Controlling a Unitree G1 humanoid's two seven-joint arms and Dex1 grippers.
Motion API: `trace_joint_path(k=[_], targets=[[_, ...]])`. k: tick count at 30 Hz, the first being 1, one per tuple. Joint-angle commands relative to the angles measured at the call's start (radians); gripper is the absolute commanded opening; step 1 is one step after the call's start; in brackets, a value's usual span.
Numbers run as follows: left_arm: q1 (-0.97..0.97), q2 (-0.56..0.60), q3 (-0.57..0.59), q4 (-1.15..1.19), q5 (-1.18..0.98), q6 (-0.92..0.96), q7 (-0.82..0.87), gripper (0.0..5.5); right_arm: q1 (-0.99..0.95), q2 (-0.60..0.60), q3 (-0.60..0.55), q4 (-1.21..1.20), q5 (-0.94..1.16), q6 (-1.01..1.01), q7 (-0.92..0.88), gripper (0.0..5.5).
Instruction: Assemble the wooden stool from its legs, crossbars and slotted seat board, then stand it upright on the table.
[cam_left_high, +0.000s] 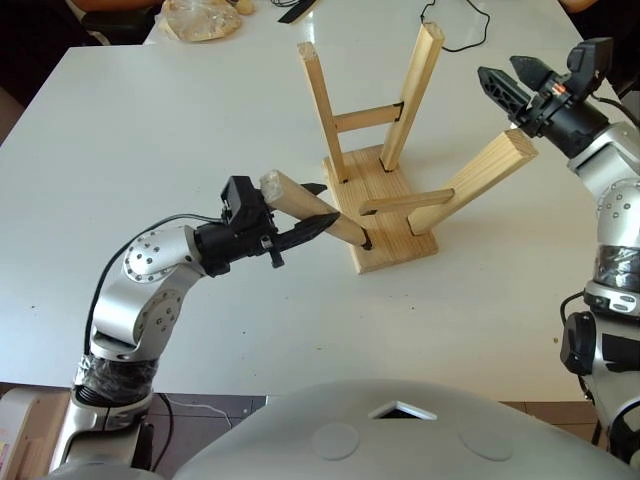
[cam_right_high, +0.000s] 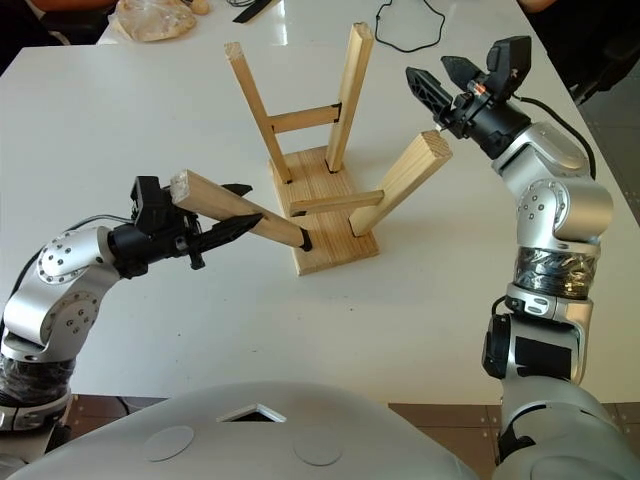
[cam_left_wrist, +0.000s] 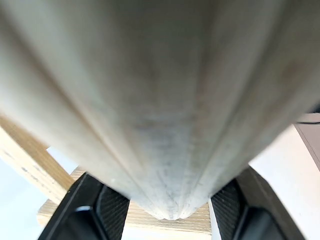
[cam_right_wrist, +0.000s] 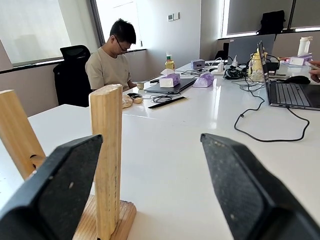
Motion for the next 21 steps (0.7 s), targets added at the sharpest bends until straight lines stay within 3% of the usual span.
trace_joint_path(k=[1, 11, 19, 21], targets=[[-0.043, 0.081, -0.002, 0.109, 0.059, 0.052, -0.049, 2.04, -0.012, 0.029, -0.014, -0.063, 0.017, 0.002, -0.029, 3.62], [-0.204, 0.130, -0.035, 0.240, 0.061, 0.105, -0.123, 2.04, -0.129, 0.072, -0.017, -0.321, 0.157, 0.070, -0.092, 3.62], [-0.330, 0.134, -0.111, 0.345, 0.105, 0.133, -0.176, 2.04, -0.161, 0.168, 0.183, -0.580, 0.221, 0.157, -0.208, 3.62], [-0.359, 0.128, -0.135, 0.366, 0.120, 0.127, -0.183, 2.04, -0.139, 0.193, 0.235, -0.605, 0.199, 0.169, -0.239, 3.35]])
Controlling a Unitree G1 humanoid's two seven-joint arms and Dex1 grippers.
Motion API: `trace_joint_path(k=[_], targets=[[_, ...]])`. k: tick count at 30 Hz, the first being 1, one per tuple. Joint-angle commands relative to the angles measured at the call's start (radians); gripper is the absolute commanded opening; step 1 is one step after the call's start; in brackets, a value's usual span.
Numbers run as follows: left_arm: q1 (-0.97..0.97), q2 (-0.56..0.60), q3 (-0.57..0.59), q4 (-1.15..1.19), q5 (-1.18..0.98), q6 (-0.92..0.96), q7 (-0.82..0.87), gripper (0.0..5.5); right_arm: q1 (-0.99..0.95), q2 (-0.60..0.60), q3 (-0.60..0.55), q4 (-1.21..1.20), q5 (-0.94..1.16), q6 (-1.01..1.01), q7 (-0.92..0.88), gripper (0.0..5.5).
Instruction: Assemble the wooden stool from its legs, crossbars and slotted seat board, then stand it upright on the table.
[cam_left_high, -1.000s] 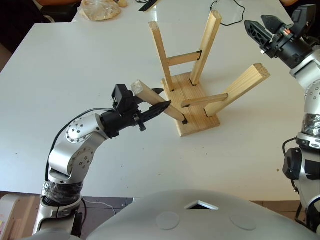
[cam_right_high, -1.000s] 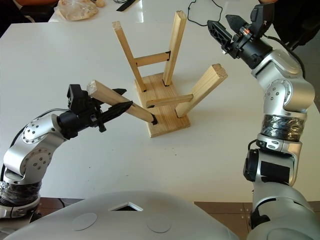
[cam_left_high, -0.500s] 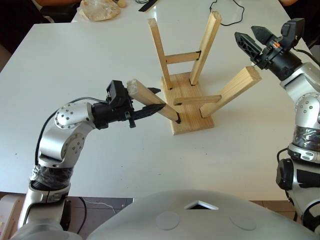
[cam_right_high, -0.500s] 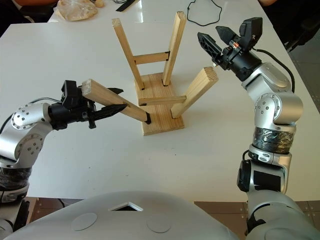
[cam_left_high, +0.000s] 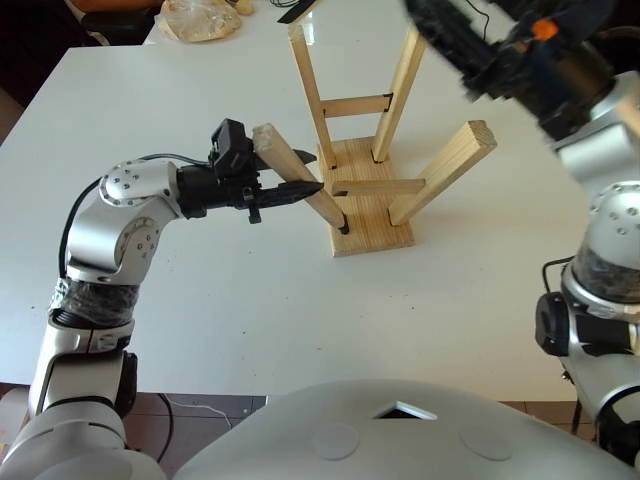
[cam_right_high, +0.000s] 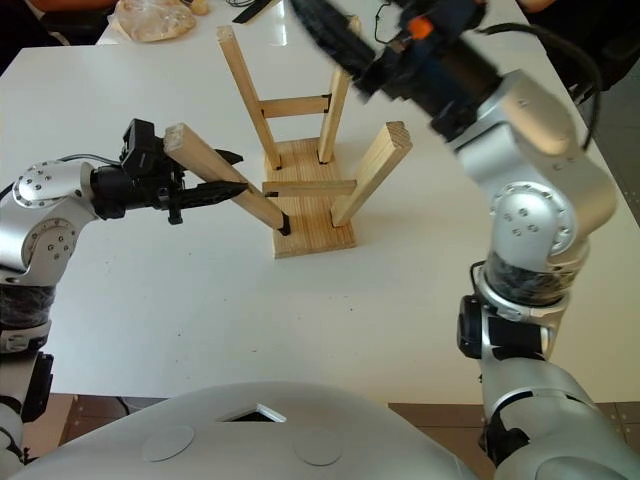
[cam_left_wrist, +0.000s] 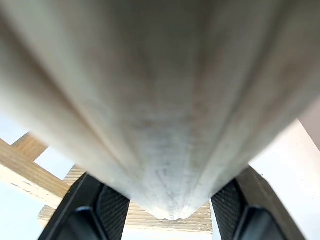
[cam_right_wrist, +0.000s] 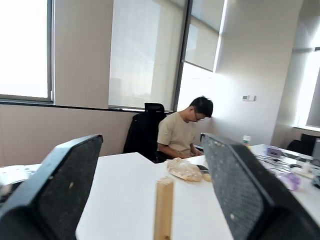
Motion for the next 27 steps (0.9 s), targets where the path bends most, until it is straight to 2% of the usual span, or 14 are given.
trace_joint_path(k=[1, 5, 12, 22, 25, 27], targets=[[-0.017, 0.022, -0.076, 0.066, 0.127, 0.040, -0.002, 2.04, 0.026, 0.040, 0.094, -0.056, -0.025, 0.035, -0.063, 3.19], [-0.042, 0.022, -0.105, 0.076, 0.146, 0.031, -0.016, 2.04, 0.068, 0.032, 0.160, -0.076, -0.127, 0.037, -0.122, 2.56], [-0.088, 0.012, -0.138, 0.142, 0.187, 0.005, -0.038, 2.04, 0.107, -0.013, 0.177, -0.091, -0.212, 0.003, -0.088, 1.47], [-0.103, 0.002, -0.155, 0.161, 0.219, -0.007, -0.036, 2.04, 0.202, -0.105, 0.371, -0.095, -0.483, -0.084, -0.036, 0.01], [-0.106, -0.001, -0.154, 0.162, 0.220, -0.005, -0.034, 2.04, 0.207, -0.135, 0.458, -0.070, -0.600, -0.084, -0.040, 0.00], [-0.105, -0.001, -0.150, 0.160, 0.221, -0.006, -0.026, 2.04, 0.212, -0.174, 0.580, -0.023, -0.731, -0.103, -0.026, 0.00]])
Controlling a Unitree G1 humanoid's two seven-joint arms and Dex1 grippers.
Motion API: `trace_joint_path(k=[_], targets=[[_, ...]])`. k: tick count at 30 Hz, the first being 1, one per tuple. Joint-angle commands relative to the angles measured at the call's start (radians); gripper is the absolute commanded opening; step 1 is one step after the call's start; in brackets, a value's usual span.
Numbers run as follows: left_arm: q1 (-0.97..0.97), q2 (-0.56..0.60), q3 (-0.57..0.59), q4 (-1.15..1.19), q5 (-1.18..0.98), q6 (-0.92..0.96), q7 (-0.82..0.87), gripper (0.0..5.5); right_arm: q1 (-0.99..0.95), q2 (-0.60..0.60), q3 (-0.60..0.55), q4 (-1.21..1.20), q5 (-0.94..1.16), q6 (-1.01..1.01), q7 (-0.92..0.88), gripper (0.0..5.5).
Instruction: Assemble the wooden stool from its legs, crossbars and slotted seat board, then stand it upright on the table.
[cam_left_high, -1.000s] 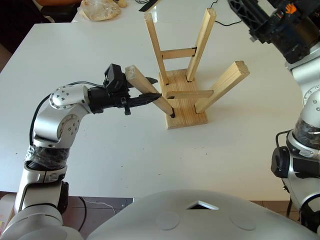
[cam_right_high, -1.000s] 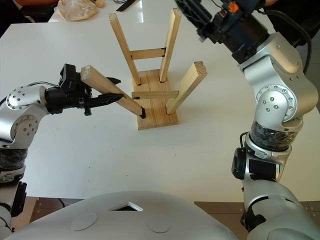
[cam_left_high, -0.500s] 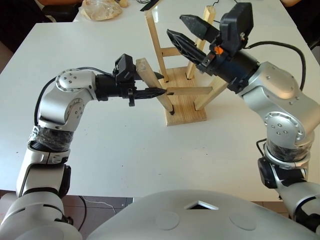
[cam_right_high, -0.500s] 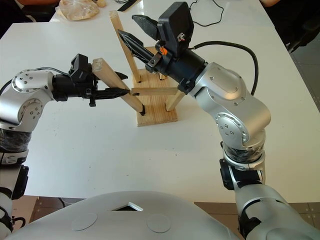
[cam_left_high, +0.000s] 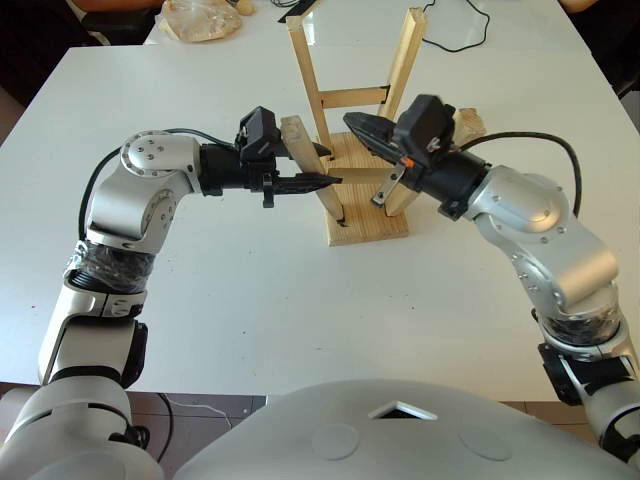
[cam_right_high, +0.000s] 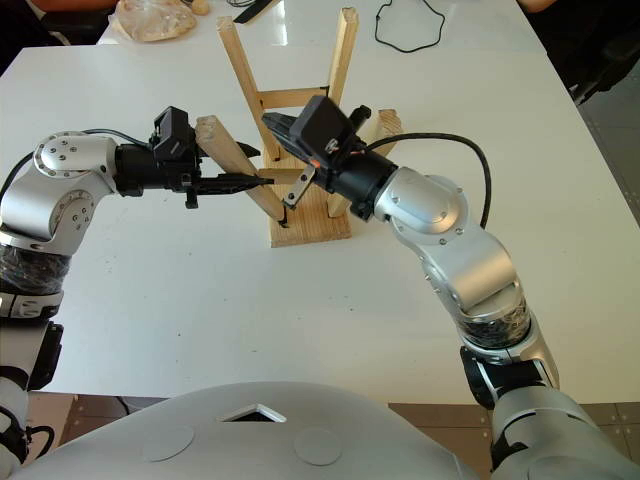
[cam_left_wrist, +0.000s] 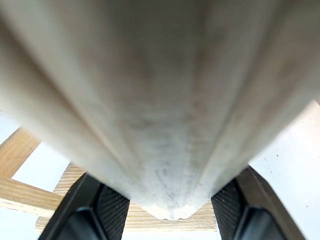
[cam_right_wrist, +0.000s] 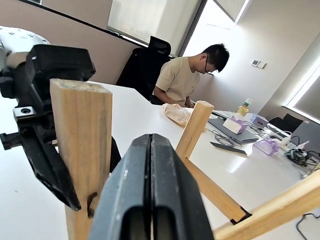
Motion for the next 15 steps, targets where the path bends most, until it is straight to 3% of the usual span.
trace_joint_path(k=[1, 5, 9, 11, 13, 15], targets=[[0.041, 0.017, -0.035, 0.045, 0.099, 0.039, 0.020, 2.04, 0.020, -0.078, 0.215, 0.079, -0.229, -0.024, 0.029, 0.00], [0.030, 0.009, -0.041, 0.048, 0.106, 0.044, 0.026, 2.04, 0.057, -0.069, 0.236, 0.089, -0.296, -0.013, 0.036, 0.00], [0.031, 0.000, -0.067, 0.059, 0.131, 0.042, 0.029, 2.04, 0.058, 0.015, 0.134, 0.043, -0.236, -0.042, 0.033, 0.00], [0.024, 0.004, -0.087, 0.063, 0.141, 0.049, 0.018, 2.04, 0.020, 0.134, -0.034, -0.013, -0.081, -0.020, 0.015, 0.00], [0.012, 0.008, -0.109, 0.078, 0.153, 0.050, -0.001, 2.04, -0.103, 0.232, -0.277, -0.015, 0.121, 0.046, -0.039, 0.00], [0.001, 0.010, -0.129, 0.094, 0.159, 0.050, -0.024, 2.04, -0.239, 0.221, -0.484, 0.058, 0.232, 0.076, -0.086, 0.00]])
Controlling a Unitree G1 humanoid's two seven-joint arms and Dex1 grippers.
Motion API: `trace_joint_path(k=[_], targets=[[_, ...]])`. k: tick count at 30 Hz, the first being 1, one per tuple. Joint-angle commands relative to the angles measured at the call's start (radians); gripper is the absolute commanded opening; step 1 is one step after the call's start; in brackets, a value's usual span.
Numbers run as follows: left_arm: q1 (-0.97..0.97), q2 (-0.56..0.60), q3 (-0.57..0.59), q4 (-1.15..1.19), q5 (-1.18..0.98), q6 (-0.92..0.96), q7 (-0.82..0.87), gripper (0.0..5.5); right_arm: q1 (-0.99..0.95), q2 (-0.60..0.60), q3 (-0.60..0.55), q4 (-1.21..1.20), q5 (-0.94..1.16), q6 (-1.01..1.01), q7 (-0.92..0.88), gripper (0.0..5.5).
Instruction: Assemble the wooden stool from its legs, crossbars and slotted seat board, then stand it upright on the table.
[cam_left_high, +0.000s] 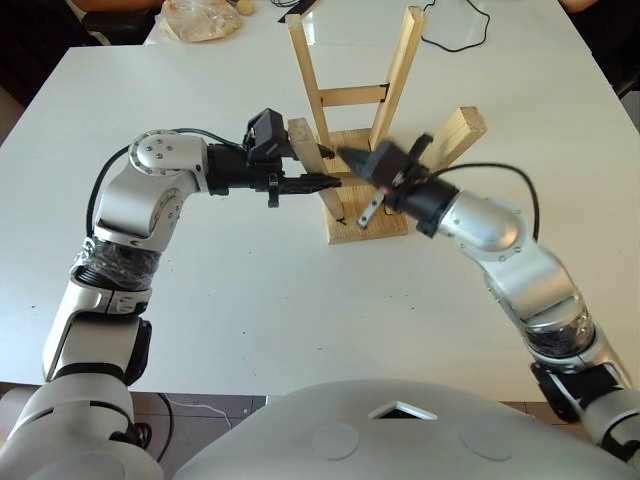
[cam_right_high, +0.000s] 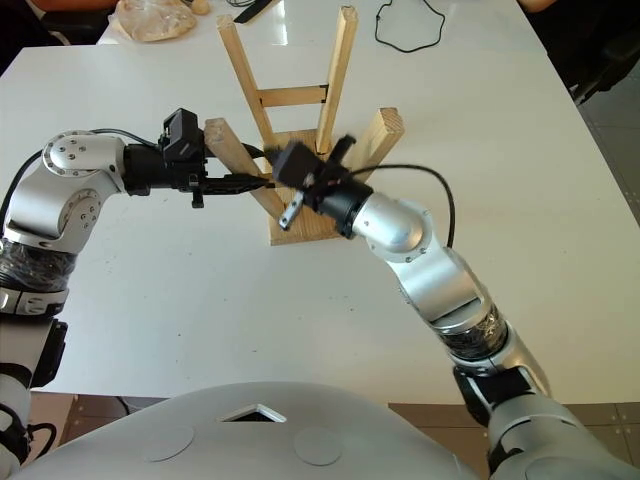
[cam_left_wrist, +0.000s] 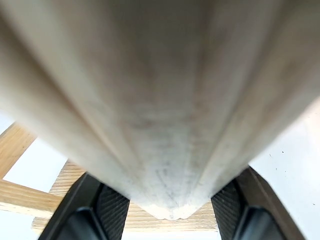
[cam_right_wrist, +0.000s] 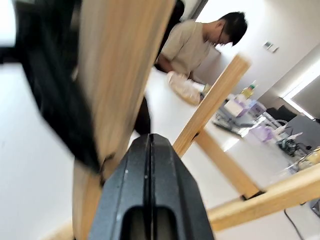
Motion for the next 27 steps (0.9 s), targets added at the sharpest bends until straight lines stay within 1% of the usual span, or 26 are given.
trace_joint_path(k=[1, 2, 4, 6, 7, 9, 11, 12, 14, 15, 16, 17, 20, 22, 23, 24, 25, 26, 27], targets=[[0.022, 0.023, -0.104, 0.082, 0.128, 0.057, -0.042, 2.04, -0.293, 0.024, -0.478, 0.092, 0.270, 0.092, -0.100, 0.00], [0.019, 0.022, -0.113, 0.088, 0.129, 0.056, -0.049, 2.04, -0.304, -0.026, -0.507, 0.125, 0.249, 0.087, -0.091, 0.00], [0.019, 0.020, -0.127, 0.094, 0.132, 0.052, -0.059, 2.04, -0.236, -0.186, -0.484, 0.200, 0.118, 0.027, -0.027, 0.00], [0.019, 0.021, -0.132, 0.099, 0.130, 0.048, -0.062, 2.04, -0.133, -0.302, -0.451, 0.239, 0.017, -0.015, 0.023, 0.00], [0.019, 0.024, -0.131, 0.100, 0.128, 0.047, -0.063, 2.04, -0.091, -0.325, -0.448, 0.239, 0.003, -0.007, 0.028, 0.00], [0.013, 0.029, -0.126, 0.100, 0.124, 0.048, -0.072, 2.04, -0.006, -0.329, -0.422, 0.197, 0.001, 0.032, 0.035, 0.00], [0.006, 0.031, -0.124, 0.101, 0.121, 0.050, -0.081, 2.04, 0.046, -0.270, -0.357, 0.124, 0.039, 0.097, 0.023, 0.00], [0.004, 0.032, -0.124, 0.101, 0.120, 0.051, -0.085, 2.04, 0.059, -0.220, -0.288, 0.069, 0.068, 0.134, 0.018, 0.00], [-0.007, 0.020, -0.139, 0.110, 0.125, 0.052, -0.091, 2.04, 0.062, -0.024, -0.058, -0.039, 0.135, 0.200, -0.031, 0.00], [-0.019, 0.008, -0.152, 0.118, 0.129, 0.052, -0.097, 2.04, 0.058, 0.061, 0.034, -0.086, 0.162, 0.224, -0.056, 0.00], [-0.031, -0.003, -0.163, 0.127, 0.133, 0.052, -0.105, 2.04, 0.053, 0.127, 0.085, -0.115, 0.180, 0.250, -0.086, 0.00], [-0.040, -0.010, -0.170, 0.133, 0.132, 0.053, -0.119, 2.04, 0.047, 0.166, 0.089, -0.113, 0.179, 0.272, -0.114, 0.00], [-0.050, -0.017, -0.160, 0.150, 0.125, 0.049, -0.117, 2.04, 0.033, 0.162, 0.041, -0.077, 0.147, 0.281, -0.122, 0.00], [-0.046, -0.014, -0.149, 0.155, 0.120, 0.046, -0.119, 2.04, 0.038, 0.113, -0.010, -0.041, 0.113, 0.261, -0.108, 0.00], [-0.042, -0.009, -0.144, 0.154, 0.117, 0.045, -0.125, 2.04, 0.042, 0.090, -0.059, -0.030, 0.107, 0.255, -0.101, 0.00], [-0.036, -0.002, -0.136, 0.152, 0.115, 0.041, -0.127, 2.04, 0.044, 0.065, -0.120, -0.021, 0.107, 0.246, -0.095, 0.00], [-0.027, 0.010, -0.124, 0.148, 0.111, 0.040, -0.127, 2.04, 0.040, 0.026, -0.221, 0.003, 0.106, 0.241, -0.097, 0.00], [-0.018, 0.023, -0.112, 0.141, 0.107, 0.040, -0.126, 2.04, 0.035, -0.023, -0.312, 0.033, 0.096, 0.230, -0.096, 0.00], [-0.005, 0.039, -0.095, 0.127, 0.100, 0.044, -0.120, 2.04, 0.027, -0.103, -0.404, 0.096, 0.055, 0.193, -0.099, 0.00]])
